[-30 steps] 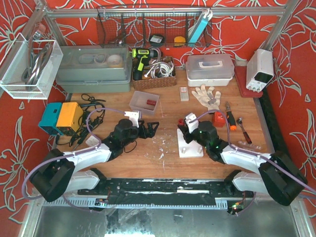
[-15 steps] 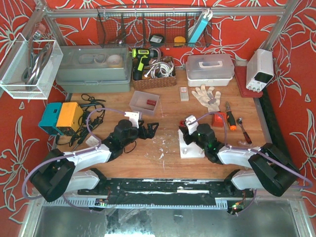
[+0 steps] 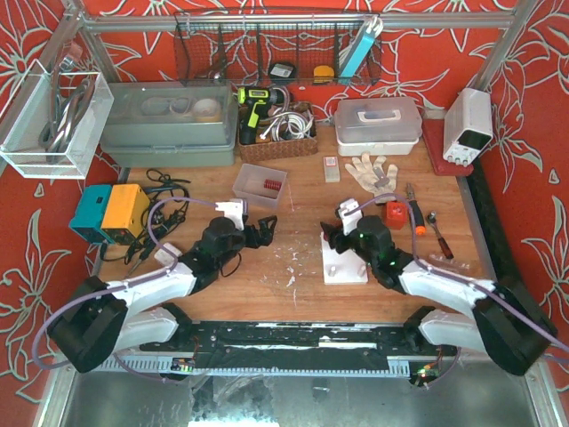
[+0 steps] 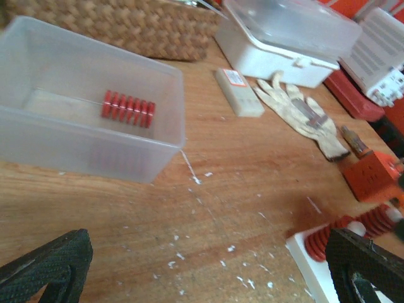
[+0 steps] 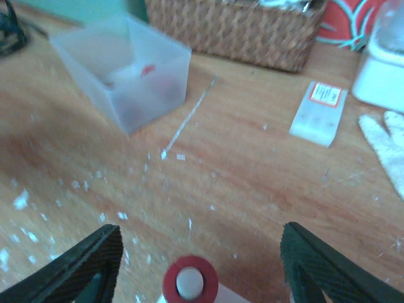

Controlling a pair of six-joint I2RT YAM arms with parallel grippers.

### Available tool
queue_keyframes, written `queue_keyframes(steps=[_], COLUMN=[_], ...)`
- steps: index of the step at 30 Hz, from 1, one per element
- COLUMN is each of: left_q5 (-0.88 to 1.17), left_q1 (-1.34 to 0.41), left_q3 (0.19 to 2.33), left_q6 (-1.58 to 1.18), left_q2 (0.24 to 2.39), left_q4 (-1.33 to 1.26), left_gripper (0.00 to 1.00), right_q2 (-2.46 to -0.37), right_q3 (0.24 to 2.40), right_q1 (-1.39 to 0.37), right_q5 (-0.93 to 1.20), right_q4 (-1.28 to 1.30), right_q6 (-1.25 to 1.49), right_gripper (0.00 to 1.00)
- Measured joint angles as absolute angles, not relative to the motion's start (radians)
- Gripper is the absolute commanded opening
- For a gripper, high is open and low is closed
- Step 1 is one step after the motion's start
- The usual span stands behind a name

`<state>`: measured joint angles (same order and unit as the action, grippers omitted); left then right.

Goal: Install the large spring

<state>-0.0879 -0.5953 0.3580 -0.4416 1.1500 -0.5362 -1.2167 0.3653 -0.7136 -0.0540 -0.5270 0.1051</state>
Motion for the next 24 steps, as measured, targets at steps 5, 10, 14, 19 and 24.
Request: queue_keyframes(steps=[5, 10, 14, 19, 24], left_q5=[-0.211, -0.263, -0.191, -0.128, -0.125], left_q1=[-0.59, -0.536, -0.461, -0.42, -0.42], left_q3=[0.393, 0.52, 0.641, 0.827, 1.11], left_q6=[-0.503, -0.565, -0.541, -0.458, -0.304], left_q2=[1.119, 1.17, 1.271, 1.399, 1.564], left_q4=[-0.418, -0.294, -0.218, -0.08, 0.117], left_gripper=[0.93, 0.81, 0.61, 0.61, 0.62], right_q2=[-1.012, -0.842, -0.754, -0.694, -0.664], right_q3=[0.495, 0.613, 0.618, 0.574, 0.541], right_q1=[-0.714, -0.714, -0.714, -0.714, -0.714], right_q5=[-0.095, -0.12, -0.122, -0.121, -0.094], right_q4=[-0.257, -0.046, 0.04, 0.079, 0.086], right_q6=[0.13, 0.148, 0.155, 0.176, 0.197], right_gripper=[0.98, 0.99, 0.99, 0.99, 0.99])
